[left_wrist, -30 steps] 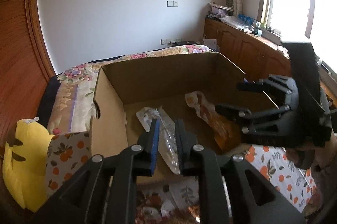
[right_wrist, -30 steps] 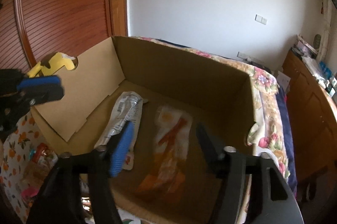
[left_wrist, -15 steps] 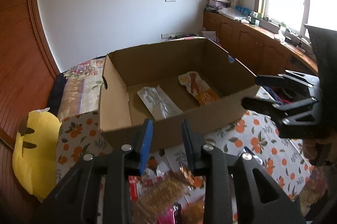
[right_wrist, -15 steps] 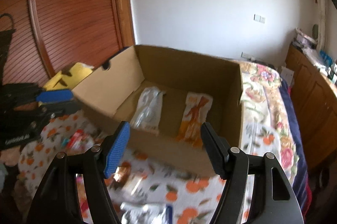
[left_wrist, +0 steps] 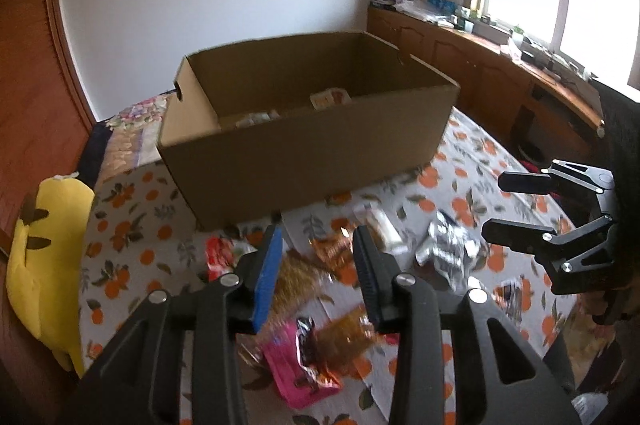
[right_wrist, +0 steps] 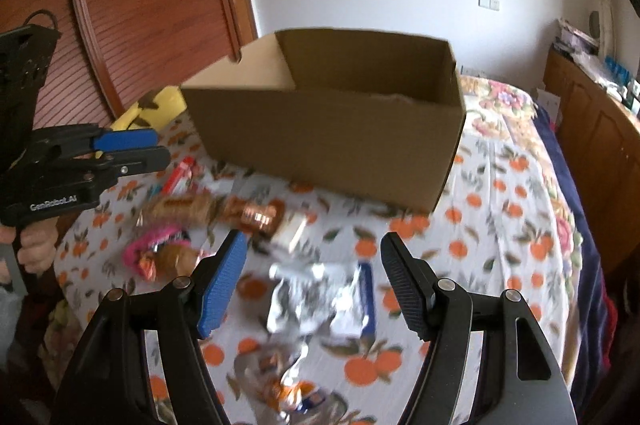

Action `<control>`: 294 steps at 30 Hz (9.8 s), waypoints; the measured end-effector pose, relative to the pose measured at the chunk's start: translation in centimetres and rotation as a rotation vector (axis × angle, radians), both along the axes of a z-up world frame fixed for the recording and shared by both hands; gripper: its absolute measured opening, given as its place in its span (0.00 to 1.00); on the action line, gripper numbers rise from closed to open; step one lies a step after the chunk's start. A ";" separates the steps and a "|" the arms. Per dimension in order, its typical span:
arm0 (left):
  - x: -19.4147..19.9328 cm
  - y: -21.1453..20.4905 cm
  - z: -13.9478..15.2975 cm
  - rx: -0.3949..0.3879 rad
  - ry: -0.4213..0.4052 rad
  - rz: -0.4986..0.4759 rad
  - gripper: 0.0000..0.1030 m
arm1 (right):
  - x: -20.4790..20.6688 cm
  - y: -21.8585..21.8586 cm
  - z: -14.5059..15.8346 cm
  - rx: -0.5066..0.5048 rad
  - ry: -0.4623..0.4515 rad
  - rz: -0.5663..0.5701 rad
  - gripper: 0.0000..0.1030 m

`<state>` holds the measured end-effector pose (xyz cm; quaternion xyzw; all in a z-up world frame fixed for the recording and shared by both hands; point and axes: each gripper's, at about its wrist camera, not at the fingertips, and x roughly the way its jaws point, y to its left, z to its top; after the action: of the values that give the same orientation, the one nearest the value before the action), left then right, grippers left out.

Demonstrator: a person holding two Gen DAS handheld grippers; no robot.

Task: Organize snacks
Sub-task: 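Lift both tools out of the box and move toward remaining snacks, then grasp the pink-labelled bread pack with left tool while right grasps white-orange pouch, then lift both held snacks and carry them toward the cardboard box, then lower both snacks into the box and open both tools, then move both tools out of the box down toward the remaining snacks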

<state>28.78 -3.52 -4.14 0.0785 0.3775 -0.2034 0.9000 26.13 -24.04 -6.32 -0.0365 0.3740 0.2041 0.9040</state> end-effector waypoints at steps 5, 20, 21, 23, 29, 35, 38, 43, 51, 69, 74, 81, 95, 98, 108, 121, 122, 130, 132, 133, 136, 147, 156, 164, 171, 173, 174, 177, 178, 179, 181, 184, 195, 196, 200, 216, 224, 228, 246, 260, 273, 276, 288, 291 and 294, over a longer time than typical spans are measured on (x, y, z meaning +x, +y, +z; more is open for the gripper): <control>-1.4 0.0 -2.6 0.014 0.028 -0.019 0.35 | -1.5 0.3 -2.8 0.002 0.047 0.022 0.69; -3.2 0.0 -6.4 0.002 0.057 -0.088 0.37 | -4.4 0.4 -6.5 0.001 0.075 0.030 0.69; -3.3 -0.1 -6.5 0.011 0.050 -0.091 0.41 | -4.5 0.3 -6.6 0.003 0.075 0.030 0.69; -3.3 -0.2 -6.6 0.016 0.045 -0.095 0.42 | -4.7 0.3 -7.0 0.002 0.078 0.031 0.69; -2.6 -0.7 -6.9 0.031 0.058 -0.114 0.49 | -4.8 0.0 -7.6 0.008 0.079 0.030 0.70; -2.1 -1.5 -7.3 0.057 0.067 -0.138 0.53 | -5.1 0.6 -7.9 -0.032 0.052 0.032 0.72; -2.3 -2.0 -7.5 0.085 0.047 -0.152 0.54 | -5.1 0.6 -8.0 -0.041 0.048 0.031 0.72; -2.9 -2.5 -7.8 0.115 0.000 -0.147 0.56 | -5.2 0.8 -8.0 -0.058 0.041 0.031 0.72; -3.3 -2.5 -8.0 0.099 -0.019 -0.170 0.62 | -5.0 0.7 -8.1 -0.052 0.041 0.019 0.72; -5.1 -0.8 -8.1 0.077 0.089 -0.136 0.45 | -5.1 0.7 -8.0 -0.053 0.040 0.014 0.72; -5.4 -0.3 -8.2 0.079 0.085 -0.069 0.39 | -5.5 0.5 -8.0 -0.074 0.043 0.011 0.72; -7.1 -0.2 -8.1 0.026 0.092 -0.026 0.37 | -6.4 0.3 -7.9 -0.082 0.065 0.027 0.72; -8.9 -0.1 -7.4 -0.107 0.074 0.004 0.37 | -6.4 0.5 -7.8 -0.103 0.077 0.018 0.48; -9.6 0.0 -7.2 -0.113 0.064 0.009 0.37 | -6.6 0.0 -7.6 -0.068 0.091 0.015 0.41; -11.0 0.6 -5.8 -0.127 0.040 0.024 0.37 | -7.9 0.0 -6.5 0.009 0.098 0.011 0.21; -11.2 0.3 -5.5 -0.125 0.032 0.023 0.37 | -8.8 0.2 -4.7 0.065 0.061 0.009 0.06; -11.2 0.3 -5.5 -0.127 0.032 0.025 0.37 | -8.9 0.4 -4.5 0.061 0.055 0.012 0.05; -11.2 0.5 -5.3 -0.131 0.028 0.030 0.37 | -9.4 1.1 -3.5 0.044 0.026 0.024 0.02; -11.3 0.6 -5.1 -0.134 0.023 0.029 0.37 | -9.4 1.1 -3.3 0.042 0.021 0.024 0.02; -11.3 0.6 -5.0 -0.134 0.021 0.030 0.37 | -9.5 1.1 -3.2 0.041 0.017 0.023 0.02; -11.5 0.6 -4.6 -0.138 0.012 0.031 0.37 | -9.6 1.0 -2.8 0.044 0.009 0.023 0.02; -11.9 0.6 -3.2 -0.146 -0.019 0.028 0.36 | -10.0 1.0 -1.8 0.026 -0.019 0.029 0.00; -11.6 0.3 -2.1 -0.156 -0.045 0.032 0.35 | -10.2 0.5 -0.1 0.027 -0.056 0.031 0.00; -10.4 0.2 1.1 -0.180 -0.106 0.023 0.35 | -9.1 -0.2 3.0 0.020 -0.116 0.037 0.00; -7.1 -0.2 4.6 -0.168 -0.185 0.009 0.35 | -6.2 -0.1 6.7 -0.001 -0.190 0.065 0.00; -5.9 -0.3 5.5 -0.160 -0.208 0.006 0.35 | -5.2 0.0 7.6 -0.005 -0.208 0.075 0.00; -5.2 -0.4 5.8 -0.157 -0.215 0.005 0.35 | -4.6 0.1 8.0 -0.009 -0.217 0.079 0.00; -3.0 -0.6 6.9 -0.152 -0.235 0.001 0.35 | -2.5 0.4 8.8 -0.017 -0.235 0.089 0.00; -2.3 -0.6 7.2 -0.149 -0.243 0.002 0.35 | -2.0 0.4 9.0 -0.020 -0.240 0.092 0.00; -1.7 -0.6 7.4 -0.146 -0.248 0.001 0.35 | -1.2 0.6 9.3 -0.024 -0.246 0.096 0.00; 0.0 -0.7 7.9 -0.138 -0.259 0.001 0.35 | 0.3 0.9 9.5 -0.033 -0.257 0.100 0.00; 2.5 -0.8 8.3 -0.118 -0.271 0.005 0.35 | 2.8 1.3 9.9 -0.040 -0.271 0.108 0.00; 10.8 -0.5 6.9 -0.089 -0.250 0.034 0.35 | 10.9 3.2 8.3 -0.012 -0.289 0.125 0.00; 11.5 -0.5 6.6 -0.093 -0.242 0.037 0.35 | 11.2 3.4 8.0 -0.013 -0.286 0.125 0.00; 13.3 -0.7 5.3 -0.089 -0.224 0.049 0.35 | 13.1 3.5 5.9 -0.017 -0.267 0.117 0.00; 14.9 -2.7 1.4 -0.013 -0.133 0.062 0.36 | 15.9 2.2 1.5 0.030 -0.203 0.078 0.00; 15.2 -3.0 1.1 -0.014 -0.105 0.077 0.39 | 16.4 2.0 1.2 0.050 -0.196 0.089 0.04; 14.5 -3.0 1.9 -0.030 -0.114 0.057 0.44 | 16.4 2.0 1.0 0.056 -0.205 0.100 0.04; 8.0 -1.2 3.5 0.013 -0.159 0.047 0.49 | 15.2 2.0 3.2 0.096 -0.242 0.107 0.09; 2.0 2.0 -0.1 -0.007 -0.082 0.051 0.55 | 6.6 2.3 4.6 0.072 -0.208 0.124 0.45; 0.3 2.8 -5.8 0.041 0.002 -0.041 0.56 | 2.6 0.8 -3.0 0.071 -0.016 -0.008 0.75; 0.4 2.8 -6.6 0.059 0.011 -0.056 0.56 | 2.6 0.8 -4.1 0.054 0.019 -0.015 0.78; 0.4 2.4 -7.3 0.073 0.025 -0.106 0.61 | 2.2 1.1 -6.8 -0.009 0.084 -0.020 0.89; 0.5 2.2 -7.3 0.080 0.026 -0.115 0.64 | 2.4 1.0 -7.0 -0.032 0.094 -0.019 0.89; 0.5 2.0 -7.5 0.092 0.024 -0.124 0.66 | 2.5 1.1 -7.1 -0.037 0.100 -0.020 0.89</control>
<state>29.28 -1.49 -11.66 0.1407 0.3915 -0.2421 0.8765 28.65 -22.93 -13.46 -0.0391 0.4228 0.1898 0.8853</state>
